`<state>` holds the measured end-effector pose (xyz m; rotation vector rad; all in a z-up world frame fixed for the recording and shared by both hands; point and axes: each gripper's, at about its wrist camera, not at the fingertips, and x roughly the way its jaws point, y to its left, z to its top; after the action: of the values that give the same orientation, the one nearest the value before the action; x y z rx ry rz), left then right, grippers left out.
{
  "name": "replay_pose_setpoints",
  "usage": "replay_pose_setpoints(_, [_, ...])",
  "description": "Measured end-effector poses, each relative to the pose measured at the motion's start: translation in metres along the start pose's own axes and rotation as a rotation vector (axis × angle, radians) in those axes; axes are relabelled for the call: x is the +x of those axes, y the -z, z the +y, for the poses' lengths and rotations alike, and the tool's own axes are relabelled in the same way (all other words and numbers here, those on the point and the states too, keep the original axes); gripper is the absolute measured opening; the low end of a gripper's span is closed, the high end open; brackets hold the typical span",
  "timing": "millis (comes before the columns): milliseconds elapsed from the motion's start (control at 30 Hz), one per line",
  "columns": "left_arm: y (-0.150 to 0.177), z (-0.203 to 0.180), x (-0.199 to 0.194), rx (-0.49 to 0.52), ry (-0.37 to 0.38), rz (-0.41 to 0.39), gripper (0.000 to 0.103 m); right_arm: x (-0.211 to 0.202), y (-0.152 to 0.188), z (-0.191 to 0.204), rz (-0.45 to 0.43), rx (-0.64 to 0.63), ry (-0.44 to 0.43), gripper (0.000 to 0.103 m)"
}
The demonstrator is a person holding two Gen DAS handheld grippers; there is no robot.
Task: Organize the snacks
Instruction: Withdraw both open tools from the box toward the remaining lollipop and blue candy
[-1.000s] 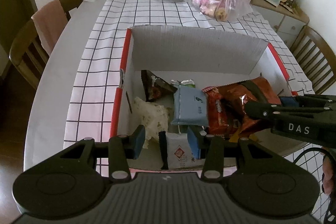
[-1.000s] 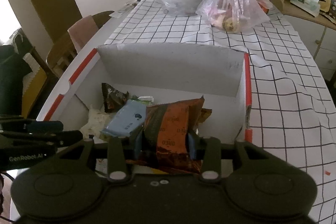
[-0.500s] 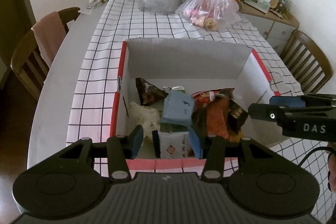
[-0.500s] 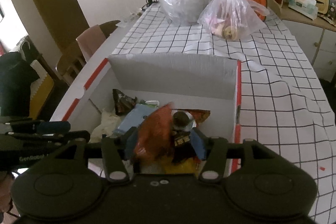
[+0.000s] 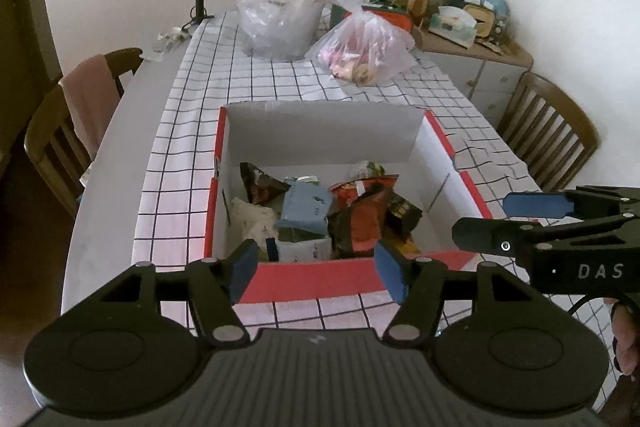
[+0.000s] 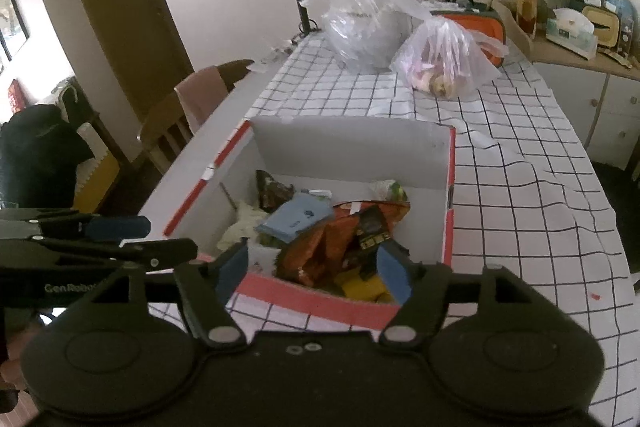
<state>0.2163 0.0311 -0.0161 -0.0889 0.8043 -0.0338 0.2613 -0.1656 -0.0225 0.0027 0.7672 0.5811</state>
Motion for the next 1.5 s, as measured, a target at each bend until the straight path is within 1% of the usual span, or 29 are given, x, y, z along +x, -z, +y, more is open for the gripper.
replay_pose_setpoints(300, [0.02,-0.003,-0.035,0.014,0.023,-0.044,0.07,-0.031,0.023,0.018,-0.03,-0.009,-0.004,0.085])
replay_pose_setpoints(367, [0.026,-0.003,-0.041,0.012,0.032,-0.048,0.072,-0.036,0.028,0.02,-0.033,-0.004,-0.001,0.086])
replay_pose_setpoints(433, [0.032,-0.003,-0.047,0.012,0.041,-0.052,0.075,-0.041,0.034,0.021,-0.033,0.0,0.002,0.086])
replay_pose_setpoints(533, [0.039,-0.003,-0.051,0.01,0.049,-0.052,0.079,-0.046,0.045,0.022,-0.03,0.006,0.008,0.087])
replay_pose_setpoints(633, [0.049,-0.002,-0.052,0.001,0.062,-0.04,0.08,-0.05,0.056,0.022,-0.03,0.009,0.012,0.095])
replay_pose_setpoints(767, [0.06,-0.003,-0.049,-0.009,0.075,-0.017,0.08,-0.049,0.067,0.02,-0.01,0.005,0.014,0.098])
replay_pose_setpoints(1067, [0.081,-0.01,-0.02,-0.026,0.097,0.074,0.08,-0.032,0.094,0.0,0.075,-0.067,0.038,0.098])
replay_pose_setpoints(1267, [0.096,-0.019,0.005,-0.059,0.091,0.139,0.08,-0.011,0.11,-0.014,0.144,-0.125,0.026,0.098])
replay_pose_setpoints(1433, [0.103,-0.023,0.02,-0.093,0.08,0.165,0.08,0.013,0.115,-0.024,0.196,-0.196,0.019,0.092])
replay_pose_setpoints(1500, [0.105,-0.024,0.024,-0.106,0.074,0.173,0.08,0.024,0.114,-0.028,0.217,-0.221,0.011,0.086])
